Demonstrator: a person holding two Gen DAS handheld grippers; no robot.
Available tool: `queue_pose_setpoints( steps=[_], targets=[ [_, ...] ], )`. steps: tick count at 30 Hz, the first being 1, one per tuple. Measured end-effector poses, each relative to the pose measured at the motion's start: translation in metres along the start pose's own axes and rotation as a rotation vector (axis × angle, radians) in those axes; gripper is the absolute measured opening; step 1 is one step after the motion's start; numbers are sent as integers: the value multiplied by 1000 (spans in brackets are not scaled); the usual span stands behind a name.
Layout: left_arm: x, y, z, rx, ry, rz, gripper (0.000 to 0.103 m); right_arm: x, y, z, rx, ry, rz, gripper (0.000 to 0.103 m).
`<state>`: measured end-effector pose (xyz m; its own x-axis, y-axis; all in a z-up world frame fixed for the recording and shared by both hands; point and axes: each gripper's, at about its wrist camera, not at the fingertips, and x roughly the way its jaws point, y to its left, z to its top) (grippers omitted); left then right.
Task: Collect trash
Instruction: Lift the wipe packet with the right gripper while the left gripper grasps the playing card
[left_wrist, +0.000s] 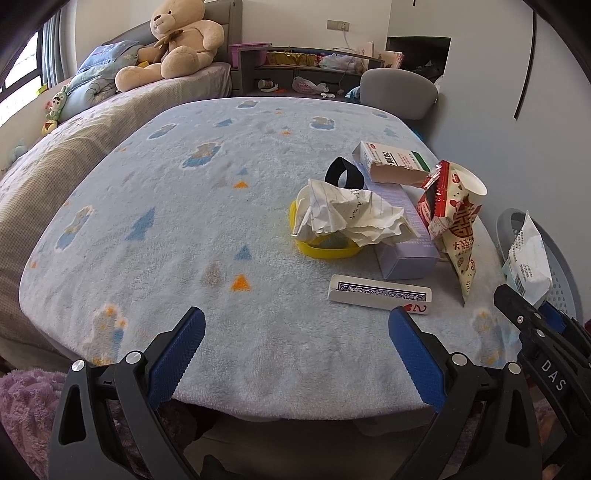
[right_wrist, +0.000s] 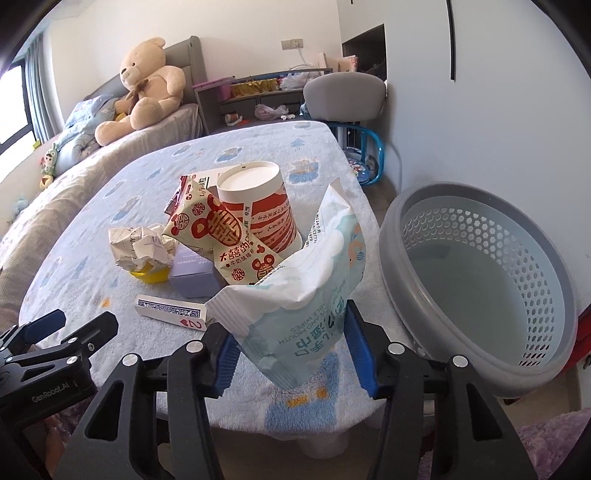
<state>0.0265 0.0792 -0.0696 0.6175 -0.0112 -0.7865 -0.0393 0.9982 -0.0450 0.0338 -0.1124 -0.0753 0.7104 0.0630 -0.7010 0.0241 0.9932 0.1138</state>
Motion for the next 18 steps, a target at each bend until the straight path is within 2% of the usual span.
queue_pose_setpoints(
  steps=[5,12,18],
  targets=[
    [0,-13,-4,22,-1,-17,95,-19,-9,-4,5,2,29,51],
    [9,-27,-4,30,38,-63,95,-36,-24,-10,23,-4,51,51],
    [17,-53,1,87,47,-48,95,-39,-35,-9,49,-6,80,51]
  ],
)
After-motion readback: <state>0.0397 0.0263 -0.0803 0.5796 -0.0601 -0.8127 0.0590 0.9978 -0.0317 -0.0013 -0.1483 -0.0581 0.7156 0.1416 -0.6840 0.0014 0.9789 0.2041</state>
